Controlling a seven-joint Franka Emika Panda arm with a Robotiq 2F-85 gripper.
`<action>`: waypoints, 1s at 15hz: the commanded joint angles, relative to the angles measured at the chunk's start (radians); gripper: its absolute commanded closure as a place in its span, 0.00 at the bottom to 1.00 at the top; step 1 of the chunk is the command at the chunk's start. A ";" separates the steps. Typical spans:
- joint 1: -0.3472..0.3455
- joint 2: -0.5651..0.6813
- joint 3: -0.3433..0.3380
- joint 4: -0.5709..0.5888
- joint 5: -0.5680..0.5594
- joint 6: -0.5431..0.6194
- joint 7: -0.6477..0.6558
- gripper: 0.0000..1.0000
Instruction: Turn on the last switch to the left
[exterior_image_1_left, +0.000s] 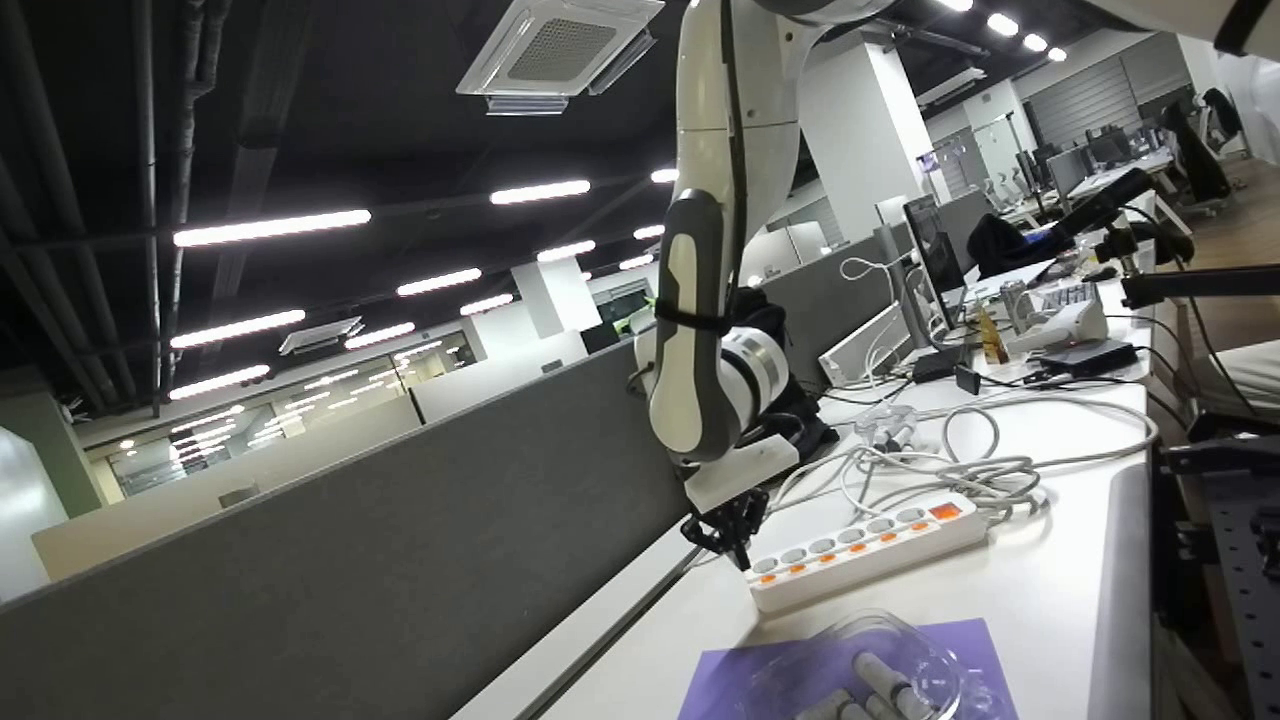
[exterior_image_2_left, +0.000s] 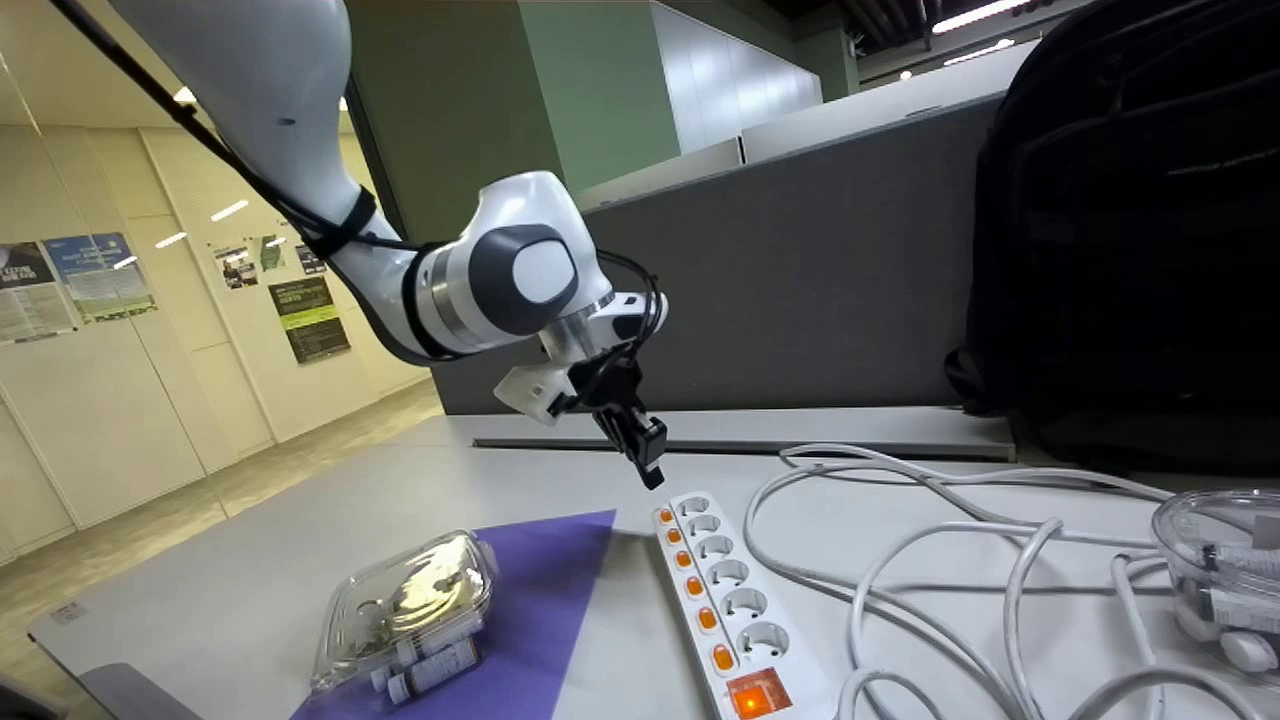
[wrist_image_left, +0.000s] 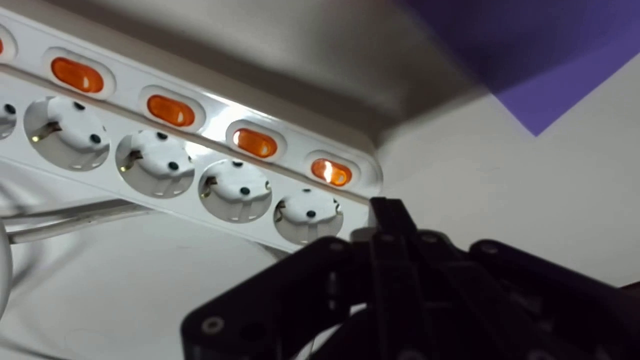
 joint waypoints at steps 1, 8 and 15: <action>-0.009 -0.046 0.004 -0.040 0.039 -0.010 0.014 1.00; -0.105 -0.020 0.088 -0.006 0.181 -0.091 -0.028 1.00; -0.104 -0.002 0.078 0.012 0.190 -0.081 -0.012 1.00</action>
